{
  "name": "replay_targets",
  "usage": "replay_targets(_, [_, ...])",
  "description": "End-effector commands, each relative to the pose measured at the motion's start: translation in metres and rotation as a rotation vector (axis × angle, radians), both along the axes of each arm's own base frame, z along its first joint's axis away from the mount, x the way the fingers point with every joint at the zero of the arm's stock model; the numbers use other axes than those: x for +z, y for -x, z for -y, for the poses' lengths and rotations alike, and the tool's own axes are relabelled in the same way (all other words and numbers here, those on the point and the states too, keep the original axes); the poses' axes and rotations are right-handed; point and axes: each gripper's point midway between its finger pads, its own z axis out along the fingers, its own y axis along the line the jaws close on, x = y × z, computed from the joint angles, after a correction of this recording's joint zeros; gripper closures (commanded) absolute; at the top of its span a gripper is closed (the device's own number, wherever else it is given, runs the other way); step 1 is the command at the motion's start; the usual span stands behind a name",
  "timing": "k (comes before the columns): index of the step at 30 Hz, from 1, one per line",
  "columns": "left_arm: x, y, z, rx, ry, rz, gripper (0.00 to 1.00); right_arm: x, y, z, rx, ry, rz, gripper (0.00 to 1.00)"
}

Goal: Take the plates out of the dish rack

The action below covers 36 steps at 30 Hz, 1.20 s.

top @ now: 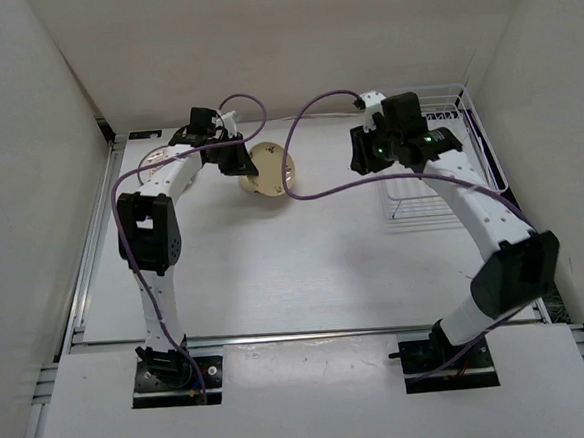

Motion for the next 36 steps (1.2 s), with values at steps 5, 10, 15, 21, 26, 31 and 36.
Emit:
replay_targets(5, [0.034, -0.049, -0.011, -0.017, 0.175, 0.069, 0.90, 0.014, 0.067, 0.052, -0.065, 0.062, 0.047, 0.57])
replay_targets(10, [0.018, -0.063, -0.028, -0.010, 0.282, 0.014, 0.90, -0.007, 0.105, 0.073, -0.061, 0.044, -0.062, 0.57])
replay_targets(15, [-0.001, -0.053, -0.018, -0.057, 0.408, -0.088, 0.90, -0.017, 0.121, 0.077, -0.043, 0.003, -0.128, 0.57])
replay_targets(21, [-0.015, -0.055, -0.016, -0.030, 0.435, -0.139, 0.90, -0.015, 0.125, 0.067, -0.009, -0.045, -0.143, 0.57])
replay_targets(26, [-0.027, -0.056, -0.016, -0.026, 0.435, -0.159, 0.90, -0.018, 0.124, 0.065, -0.008, -0.056, -0.155, 0.57])
replay_targets(31, [-0.038, -0.057, -0.019, -0.002, 0.413, -0.172, 0.79, -0.018, 0.120, 0.062, 0.000, -0.066, -0.147, 0.57])
replay_targets(36, [-0.039, -0.058, -0.021, 0.006, 0.396, -0.162, 0.52, -0.021, 0.118, 0.061, -0.013, -0.078, -0.150, 0.57])
